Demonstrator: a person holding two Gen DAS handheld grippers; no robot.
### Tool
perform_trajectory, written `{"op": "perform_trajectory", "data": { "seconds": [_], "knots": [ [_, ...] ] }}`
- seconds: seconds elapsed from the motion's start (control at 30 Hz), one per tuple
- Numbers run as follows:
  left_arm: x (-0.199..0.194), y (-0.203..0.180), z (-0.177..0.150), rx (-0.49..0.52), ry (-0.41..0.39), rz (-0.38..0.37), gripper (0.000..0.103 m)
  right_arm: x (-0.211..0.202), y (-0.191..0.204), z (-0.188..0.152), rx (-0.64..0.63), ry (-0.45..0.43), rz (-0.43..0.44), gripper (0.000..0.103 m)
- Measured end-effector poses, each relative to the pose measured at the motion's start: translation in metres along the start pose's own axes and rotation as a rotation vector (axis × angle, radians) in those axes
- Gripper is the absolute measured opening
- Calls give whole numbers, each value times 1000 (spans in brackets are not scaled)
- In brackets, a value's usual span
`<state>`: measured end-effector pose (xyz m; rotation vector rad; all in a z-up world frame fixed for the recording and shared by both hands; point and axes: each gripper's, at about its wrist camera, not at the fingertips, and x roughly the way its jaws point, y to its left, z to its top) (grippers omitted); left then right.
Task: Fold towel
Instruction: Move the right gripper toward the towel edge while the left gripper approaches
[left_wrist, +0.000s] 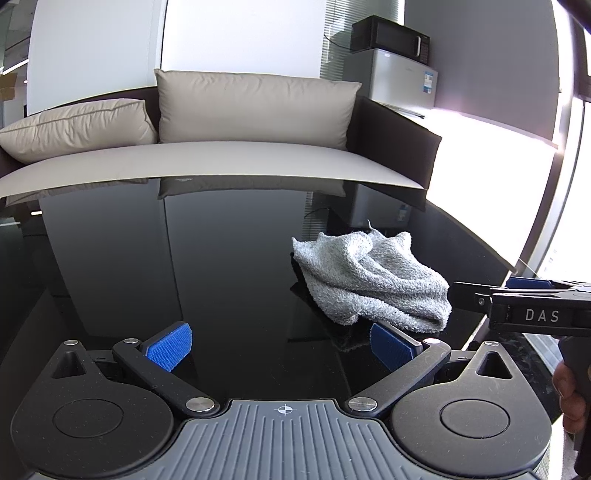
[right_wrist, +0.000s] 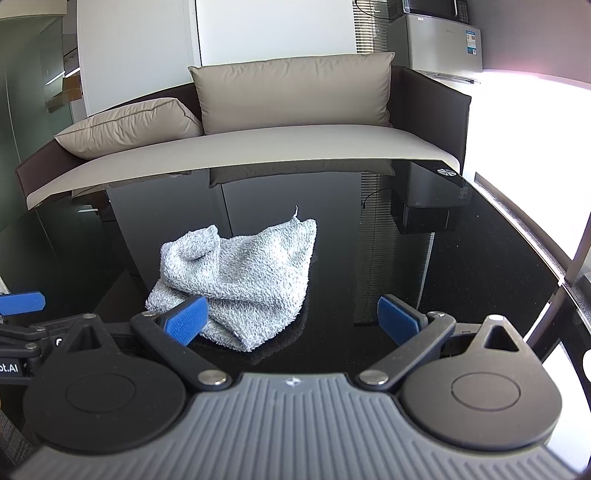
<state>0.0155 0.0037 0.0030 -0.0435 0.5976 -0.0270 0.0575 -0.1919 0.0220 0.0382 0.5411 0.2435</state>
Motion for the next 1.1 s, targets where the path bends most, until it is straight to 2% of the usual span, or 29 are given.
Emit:
{"op": "perform_trajectory", "data": {
  "seconds": [1.07, 1.1],
  "knots": [
    [9, 8, 14, 4, 21, -3, 102, 55, 19, 38, -80, -36, 138, 100],
    [9, 8, 14, 4, 20, -4, 102, 56, 20, 39, -86, -37, 142, 97]
  ]
}}
